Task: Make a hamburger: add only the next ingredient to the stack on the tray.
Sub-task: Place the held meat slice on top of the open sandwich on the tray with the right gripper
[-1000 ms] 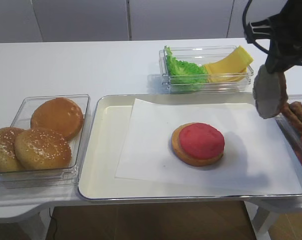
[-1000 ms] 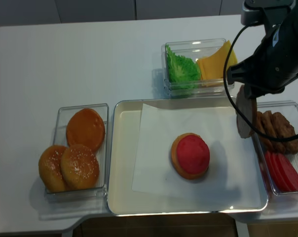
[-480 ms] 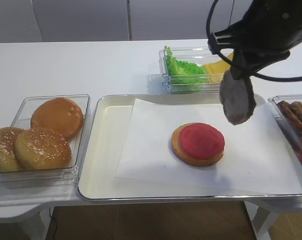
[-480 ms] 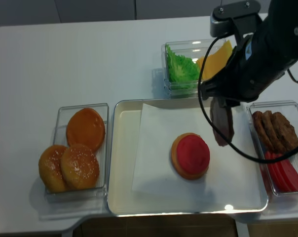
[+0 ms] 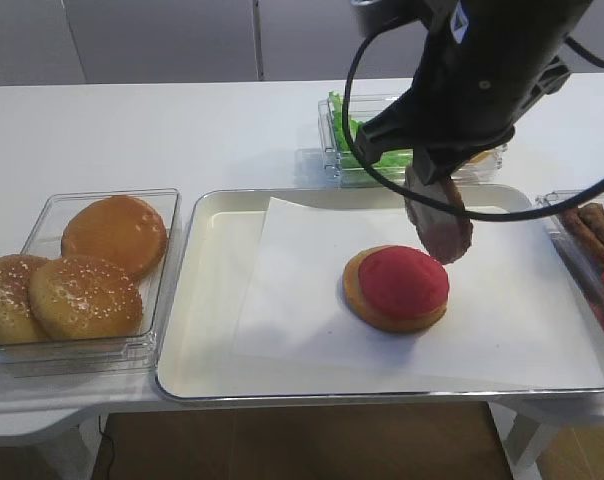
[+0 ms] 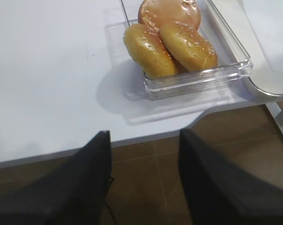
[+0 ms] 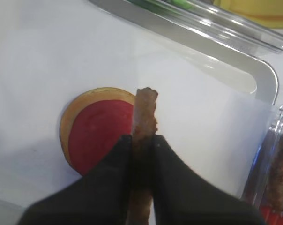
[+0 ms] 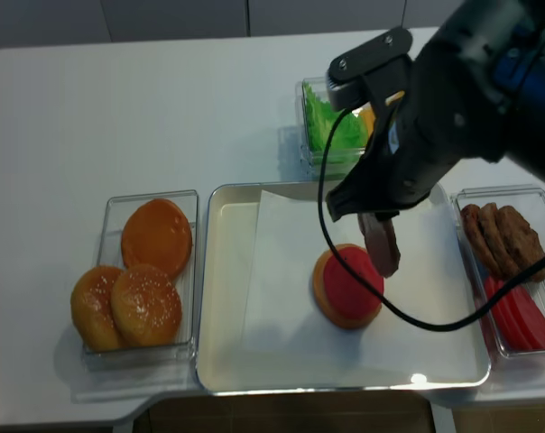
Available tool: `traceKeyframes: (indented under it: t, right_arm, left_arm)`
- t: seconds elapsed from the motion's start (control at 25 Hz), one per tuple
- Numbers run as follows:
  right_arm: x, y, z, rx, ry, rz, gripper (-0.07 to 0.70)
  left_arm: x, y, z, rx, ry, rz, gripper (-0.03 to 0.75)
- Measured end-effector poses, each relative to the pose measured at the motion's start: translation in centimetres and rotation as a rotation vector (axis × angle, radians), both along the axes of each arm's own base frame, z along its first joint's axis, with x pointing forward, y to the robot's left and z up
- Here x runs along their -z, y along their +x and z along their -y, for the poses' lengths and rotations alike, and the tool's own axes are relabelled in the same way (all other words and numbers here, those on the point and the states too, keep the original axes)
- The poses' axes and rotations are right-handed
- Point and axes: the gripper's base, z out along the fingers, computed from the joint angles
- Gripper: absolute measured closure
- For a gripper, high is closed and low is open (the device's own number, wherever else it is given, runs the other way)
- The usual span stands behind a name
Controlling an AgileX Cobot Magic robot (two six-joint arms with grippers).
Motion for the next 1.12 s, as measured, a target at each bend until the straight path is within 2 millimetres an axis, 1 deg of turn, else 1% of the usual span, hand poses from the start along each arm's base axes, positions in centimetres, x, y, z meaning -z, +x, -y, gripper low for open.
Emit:
traceKeyframes:
  t: [0.16, 0.32, 0.56, 0.76, 1.12]
  right_arm:
    - [0.7, 0.2, -0.5, -0.018, -0.035, -0.001, 0.546]
    - [1.3, 0.6, -0.7, -0.019, -0.059, -0.006, 0.546]
    - [1.4, 0.6, -0.6, -0.02, -0.067, -0.007, 0.546]
    - [2.5, 1.0, -0.9, -0.02, -0.099, -0.045, 0.546]
    - [2.6, 1.0, -0.9, -0.019, -0.095, -0.05, 0.546]
  left_arm:
    - [0.0, 0.0, 0.0, 0.0, 0.0, 0.0, 0.365]
    - [0.0, 0.0, 0.0, 0.0, 0.0, 0.0, 0.365]
    - [0.0, 0.0, 0.0, 0.0, 0.0, 0.0, 0.365]
    - [0.0, 0.0, 0.0, 0.0, 0.0, 0.0, 0.365]
    - [0.0, 0.0, 0.0, 0.0, 0.0, 0.0, 0.365]
